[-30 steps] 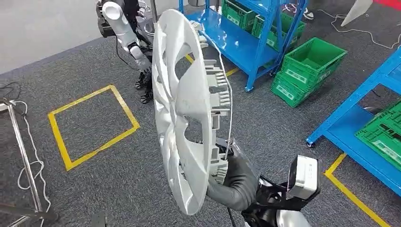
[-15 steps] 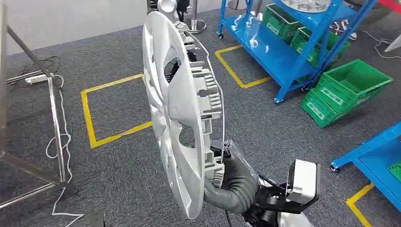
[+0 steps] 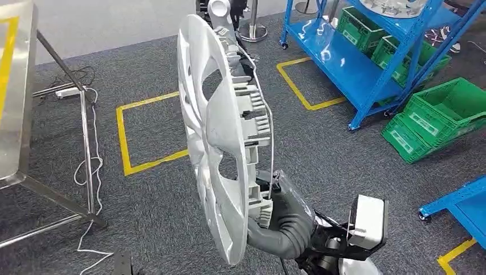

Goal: Take the parts from the cabinet and place them on the table.

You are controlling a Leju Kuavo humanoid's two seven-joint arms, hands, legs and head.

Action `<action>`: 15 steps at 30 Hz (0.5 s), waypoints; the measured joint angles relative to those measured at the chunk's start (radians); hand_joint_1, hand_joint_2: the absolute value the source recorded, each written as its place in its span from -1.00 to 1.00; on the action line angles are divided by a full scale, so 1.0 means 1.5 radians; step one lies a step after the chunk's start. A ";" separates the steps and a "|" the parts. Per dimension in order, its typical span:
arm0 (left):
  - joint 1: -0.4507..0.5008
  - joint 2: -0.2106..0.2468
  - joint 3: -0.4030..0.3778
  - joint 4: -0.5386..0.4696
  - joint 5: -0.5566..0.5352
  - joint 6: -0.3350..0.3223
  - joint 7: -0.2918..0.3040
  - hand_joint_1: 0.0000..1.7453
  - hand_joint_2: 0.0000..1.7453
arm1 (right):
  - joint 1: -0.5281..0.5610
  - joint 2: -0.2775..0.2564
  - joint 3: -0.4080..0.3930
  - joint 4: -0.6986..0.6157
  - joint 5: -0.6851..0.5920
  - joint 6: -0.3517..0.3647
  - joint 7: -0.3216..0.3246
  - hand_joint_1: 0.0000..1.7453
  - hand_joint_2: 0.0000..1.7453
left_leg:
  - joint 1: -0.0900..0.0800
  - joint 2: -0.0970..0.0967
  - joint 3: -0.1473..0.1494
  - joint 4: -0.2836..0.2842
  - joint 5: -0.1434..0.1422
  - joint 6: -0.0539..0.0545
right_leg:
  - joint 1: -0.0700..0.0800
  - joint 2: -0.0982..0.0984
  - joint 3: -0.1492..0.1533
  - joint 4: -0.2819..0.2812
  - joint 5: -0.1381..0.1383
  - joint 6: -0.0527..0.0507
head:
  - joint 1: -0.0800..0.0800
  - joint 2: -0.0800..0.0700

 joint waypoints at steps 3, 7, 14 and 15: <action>0.000 0.000 0.000 0.000 0.000 0.000 0.000 -1.00 1.00 | 0.000 0.000 0.000 0.000 -0.001 -0.001 0.000 1.00 1.00 | 0.000 0.001 0.000 0.000 0.000 0.000 | 0.000 0.001 0.000 0.000 0.000 0.000 | -0.001 0.000; 0.000 0.001 0.000 0.000 -0.006 0.002 0.005 -1.00 1.00 | 0.003 0.000 0.000 0.004 -0.030 -0.007 -0.005 1.00 1.00 | -0.002 0.003 0.000 0.001 -0.003 0.002 | -0.002 0.003 0.000 -0.001 0.001 0.001 | -0.004 0.000; 0.001 -0.004 0.000 0.000 -0.013 0.009 0.012 -1.00 1.00 | 0.003 0.000 0.000 0.005 -0.030 -0.007 -0.006 1.00 1.00 | 0.008 0.008 0.006 -0.027 0.023 0.005 | -0.005 -0.005 -0.039 0.098 -0.075 0.022 | 0.007 0.000; 0.002 -0.005 -0.001 0.000 -0.015 0.010 0.014 -1.00 1.00 | 0.004 0.000 0.000 0.006 -0.031 -0.007 -0.007 1.00 1.00 | 0.008 0.011 0.005 -0.027 0.023 0.005 | -0.008 -0.007 -0.059 0.149 -0.098 0.024 | 0.009 0.000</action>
